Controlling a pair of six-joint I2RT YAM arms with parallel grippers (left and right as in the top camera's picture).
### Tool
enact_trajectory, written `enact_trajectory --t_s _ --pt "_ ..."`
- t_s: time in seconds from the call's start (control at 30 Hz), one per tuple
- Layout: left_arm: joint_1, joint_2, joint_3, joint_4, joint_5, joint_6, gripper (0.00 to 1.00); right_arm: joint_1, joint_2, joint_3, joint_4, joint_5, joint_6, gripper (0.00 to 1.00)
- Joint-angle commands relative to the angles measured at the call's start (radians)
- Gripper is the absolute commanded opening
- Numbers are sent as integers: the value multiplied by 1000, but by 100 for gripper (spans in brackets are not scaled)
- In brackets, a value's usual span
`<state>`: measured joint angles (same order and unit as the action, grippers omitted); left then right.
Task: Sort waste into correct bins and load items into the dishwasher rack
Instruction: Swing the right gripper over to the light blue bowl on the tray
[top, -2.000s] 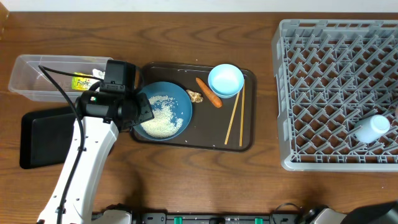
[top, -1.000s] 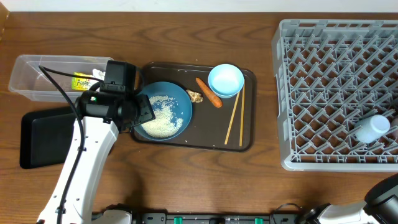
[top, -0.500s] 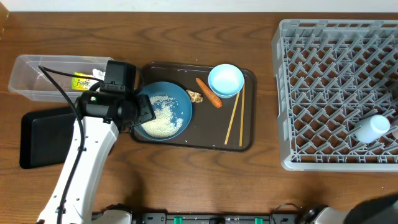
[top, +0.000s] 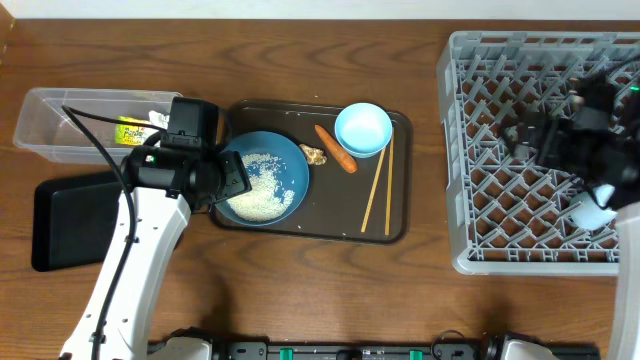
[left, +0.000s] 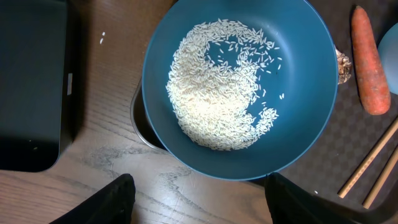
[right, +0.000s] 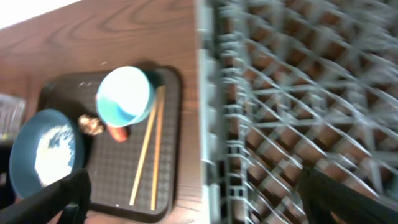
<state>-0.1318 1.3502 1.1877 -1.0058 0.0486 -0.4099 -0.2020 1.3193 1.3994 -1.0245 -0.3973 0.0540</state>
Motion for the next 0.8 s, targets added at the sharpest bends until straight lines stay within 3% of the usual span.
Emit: enact_trajectory --t_s 0.0,0.1,0.27,0.37,0.53,0.77 --pt "4 -5 13 0 -12 13 68 117 32 -9 50 -10 -26 91" --pt "4 -5 13 -3 -12 13 68 238 81 -9 131 39 -24 87" --pt "4 -5 13 -8 -12 13 68 424 212 31 212 183 -6 92" --pt "4 -5 13 -8 -12 13 68 499 314 130 211 330 -6 97" --pt "4 -5 13 -8 -12 13 68 546 490 318 189 468 57 96" --pt "4 -5 11 -8 -12 13 68 547 682 364 168 400 134 80"
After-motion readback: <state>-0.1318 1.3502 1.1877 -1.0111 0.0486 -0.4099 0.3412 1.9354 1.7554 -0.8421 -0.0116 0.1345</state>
